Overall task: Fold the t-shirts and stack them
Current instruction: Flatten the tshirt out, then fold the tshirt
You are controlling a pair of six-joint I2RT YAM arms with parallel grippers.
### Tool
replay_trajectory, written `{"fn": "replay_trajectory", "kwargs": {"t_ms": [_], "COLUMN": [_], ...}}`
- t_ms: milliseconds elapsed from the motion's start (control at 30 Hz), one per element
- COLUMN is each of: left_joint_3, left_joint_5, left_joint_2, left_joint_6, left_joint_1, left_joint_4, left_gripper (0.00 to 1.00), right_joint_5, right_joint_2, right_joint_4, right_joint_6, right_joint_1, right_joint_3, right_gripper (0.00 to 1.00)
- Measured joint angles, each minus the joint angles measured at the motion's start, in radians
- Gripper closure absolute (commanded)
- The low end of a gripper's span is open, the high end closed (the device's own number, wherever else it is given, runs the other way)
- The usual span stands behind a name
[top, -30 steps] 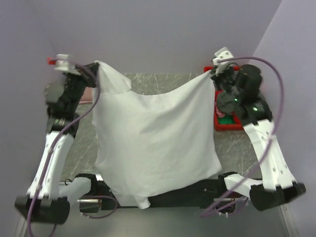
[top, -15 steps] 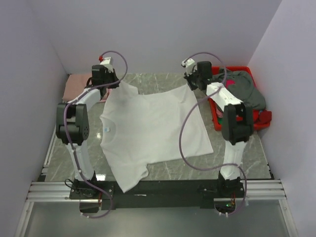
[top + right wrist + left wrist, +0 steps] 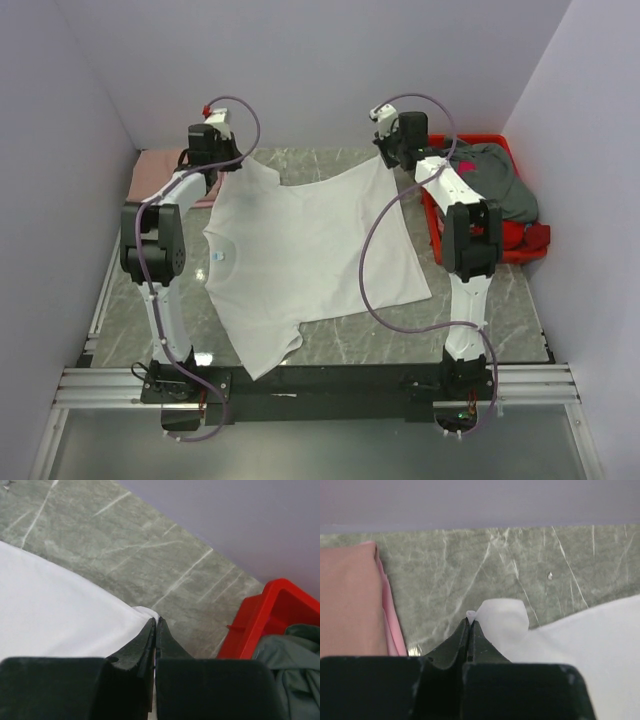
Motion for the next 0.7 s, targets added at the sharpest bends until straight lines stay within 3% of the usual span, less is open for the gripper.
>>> {"fn": "replay_trajectory", "kwargs": {"t_ms": [300, 700], "left_joint_3": [-0.189, -0.212], "left_joint_5": [0.016, 0.031], "left_joint_2": [-0.175, -0.221], "left_joint_6": [0.016, 0.031], "left_joint_1": [0.003, 0.021], "left_joint_4": [0.029, 0.031], "left_gripper": [1.0, 1.0], "right_joint_5": [-0.011, -0.056], "right_joint_2": [-0.024, 0.011], "right_joint_4": [0.016, 0.075], "right_joint_6": [0.005, -0.074], "right_joint_1": [-0.042, -0.037], "right_joint_3": [-0.092, -0.071], "right_gripper": [1.0, 1.0]}}
